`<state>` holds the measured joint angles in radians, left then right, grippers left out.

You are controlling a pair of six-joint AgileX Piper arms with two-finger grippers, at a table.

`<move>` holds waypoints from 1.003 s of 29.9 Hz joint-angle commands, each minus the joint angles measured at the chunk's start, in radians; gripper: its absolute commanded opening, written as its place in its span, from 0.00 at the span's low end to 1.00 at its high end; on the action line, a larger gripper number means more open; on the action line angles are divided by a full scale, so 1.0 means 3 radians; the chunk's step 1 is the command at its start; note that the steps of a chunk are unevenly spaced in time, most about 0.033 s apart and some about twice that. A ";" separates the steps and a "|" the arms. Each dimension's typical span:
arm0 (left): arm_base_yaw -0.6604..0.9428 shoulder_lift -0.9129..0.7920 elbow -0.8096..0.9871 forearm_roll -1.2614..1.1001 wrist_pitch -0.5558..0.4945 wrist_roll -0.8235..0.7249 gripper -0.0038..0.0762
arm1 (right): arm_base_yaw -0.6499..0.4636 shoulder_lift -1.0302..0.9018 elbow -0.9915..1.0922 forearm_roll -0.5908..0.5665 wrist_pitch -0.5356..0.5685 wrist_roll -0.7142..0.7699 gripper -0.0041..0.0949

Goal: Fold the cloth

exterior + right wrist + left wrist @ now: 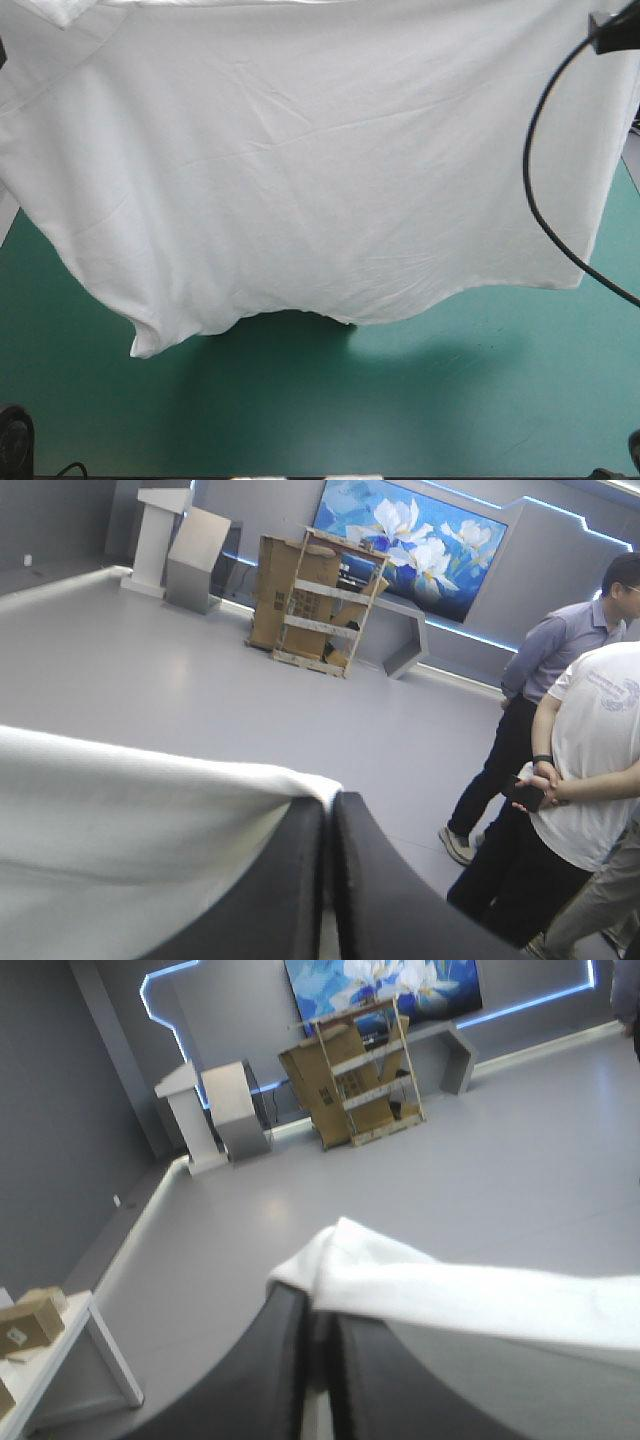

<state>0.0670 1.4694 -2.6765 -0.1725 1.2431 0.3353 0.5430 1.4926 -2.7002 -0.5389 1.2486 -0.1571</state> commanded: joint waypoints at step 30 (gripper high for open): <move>-0.0015 0.2696 0.0315 -0.0511 -0.1565 0.0159 0.09 | -0.1146 0.2840 -0.0027 0.1071 -0.1919 0.0417 0.03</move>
<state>0.0662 2.3249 -2.5537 -0.2897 0.8828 0.3812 0.2218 2.4054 -2.6786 -0.2488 0.7686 -0.0346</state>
